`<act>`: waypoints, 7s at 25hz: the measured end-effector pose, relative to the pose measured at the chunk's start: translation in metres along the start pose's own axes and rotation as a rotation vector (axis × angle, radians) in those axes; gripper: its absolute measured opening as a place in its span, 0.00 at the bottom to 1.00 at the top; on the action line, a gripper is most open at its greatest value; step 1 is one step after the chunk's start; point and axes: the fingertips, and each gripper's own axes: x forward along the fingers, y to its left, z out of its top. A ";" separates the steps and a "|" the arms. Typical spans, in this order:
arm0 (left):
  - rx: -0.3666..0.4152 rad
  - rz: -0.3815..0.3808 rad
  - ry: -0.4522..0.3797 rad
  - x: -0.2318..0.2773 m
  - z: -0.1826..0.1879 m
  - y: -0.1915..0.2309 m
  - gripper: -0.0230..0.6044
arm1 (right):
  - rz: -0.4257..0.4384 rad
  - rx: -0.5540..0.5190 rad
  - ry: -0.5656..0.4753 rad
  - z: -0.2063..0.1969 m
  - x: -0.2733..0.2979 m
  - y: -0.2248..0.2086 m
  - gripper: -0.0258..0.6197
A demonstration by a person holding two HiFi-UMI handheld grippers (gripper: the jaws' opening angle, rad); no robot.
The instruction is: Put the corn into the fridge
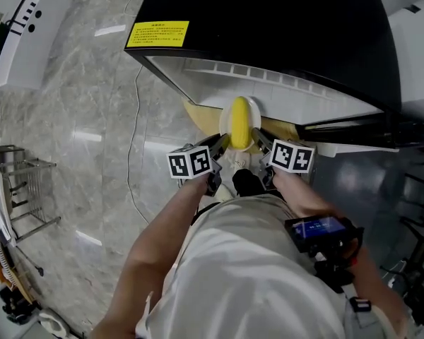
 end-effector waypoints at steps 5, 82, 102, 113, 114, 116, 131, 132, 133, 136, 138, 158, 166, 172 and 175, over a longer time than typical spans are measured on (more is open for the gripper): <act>0.024 0.013 -0.011 0.009 0.017 0.012 0.15 | -0.013 -0.014 -0.001 0.011 0.020 -0.001 0.12; 0.324 0.299 -0.040 0.105 0.112 0.018 0.15 | -0.264 -0.115 -0.046 0.112 0.069 -0.044 0.13; 0.374 0.301 -0.036 0.110 0.116 0.022 0.17 | -0.300 -0.209 -0.010 0.118 0.073 -0.046 0.17; 0.376 0.353 -0.126 0.100 0.124 0.028 0.23 | -0.312 -0.205 -0.085 0.120 0.066 -0.050 0.24; 0.378 0.357 -0.134 0.098 0.125 0.028 0.24 | -0.312 -0.203 -0.093 0.120 0.065 -0.050 0.24; 0.382 0.360 -0.148 0.094 0.129 0.029 0.24 | -0.310 -0.199 -0.111 0.121 0.063 -0.049 0.24; 0.372 0.340 -0.148 0.076 0.121 0.031 0.24 | -0.303 -0.247 -0.142 0.120 0.058 -0.048 0.23; 0.378 0.341 -0.147 0.075 0.121 0.032 0.24 | -0.307 -0.251 -0.145 0.121 0.057 -0.049 0.23; 0.387 0.342 -0.147 0.074 0.121 0.032 0.24 | -0.311 -0.252 -0.147 0.122 0.057 -0.050 0.23; 0.405 0.346 -0.145 0.072 0.121 0.034 0.24 | -0.320 -0.255 -0.156 0.125 0.054 -0.052 0.18; 0.410 0.349 -0.132 0.070 0.118 0.035 0.21 | -0.323 -0.263 -0.158 0.123 0.050 -0.053 0.18; 0.435 0.277 -0.229 0.017 0.104 0.008 0.05 | -0.179 -0.305 -0.164 0.112 0.036 -0.013 0.05; 0.425 0.207 -0.245 -0.003 0.065 -0.014 0.05 | -0.104 -0.317 -0.165 0.101 0.012 0.002 0.05; 0.422 0.166 -0.276 -0.020 0.054 -0.030 0.05 | -0.044 -0.341 -0.174 0.091 -0.012 0.017 0.05; 0.445 0.136 -0.288 -0.033 0.050 -0.041 0.05 | -0.021 -0.340 -0.170 0.078 -0.024 0.023 0.05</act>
